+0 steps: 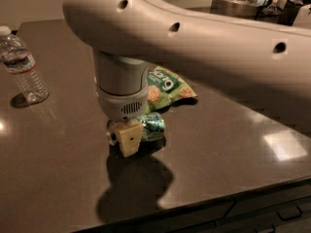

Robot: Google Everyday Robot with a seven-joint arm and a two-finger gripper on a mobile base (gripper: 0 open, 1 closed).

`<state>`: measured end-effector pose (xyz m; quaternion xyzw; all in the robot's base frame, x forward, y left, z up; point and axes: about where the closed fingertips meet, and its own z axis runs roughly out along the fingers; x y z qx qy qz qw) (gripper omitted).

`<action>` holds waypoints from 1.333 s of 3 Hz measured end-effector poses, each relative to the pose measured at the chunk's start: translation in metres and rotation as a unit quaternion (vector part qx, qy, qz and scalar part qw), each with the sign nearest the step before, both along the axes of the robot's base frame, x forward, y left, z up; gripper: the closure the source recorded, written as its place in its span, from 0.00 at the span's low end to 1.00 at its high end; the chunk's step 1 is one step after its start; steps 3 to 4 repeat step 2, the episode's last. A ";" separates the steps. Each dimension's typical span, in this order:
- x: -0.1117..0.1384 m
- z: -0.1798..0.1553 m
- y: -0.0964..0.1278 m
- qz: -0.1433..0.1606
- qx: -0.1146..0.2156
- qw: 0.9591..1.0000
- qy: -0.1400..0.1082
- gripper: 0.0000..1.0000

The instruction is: Knock green can over

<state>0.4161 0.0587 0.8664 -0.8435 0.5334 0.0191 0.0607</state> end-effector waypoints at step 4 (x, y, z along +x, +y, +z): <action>-0.007 -0.012 -0.001 0.011 -0.009 1.000 0.015 0.00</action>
Offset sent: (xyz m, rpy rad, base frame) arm -0.0107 -0.0027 -0.0233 -0.0285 0.0688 0.0347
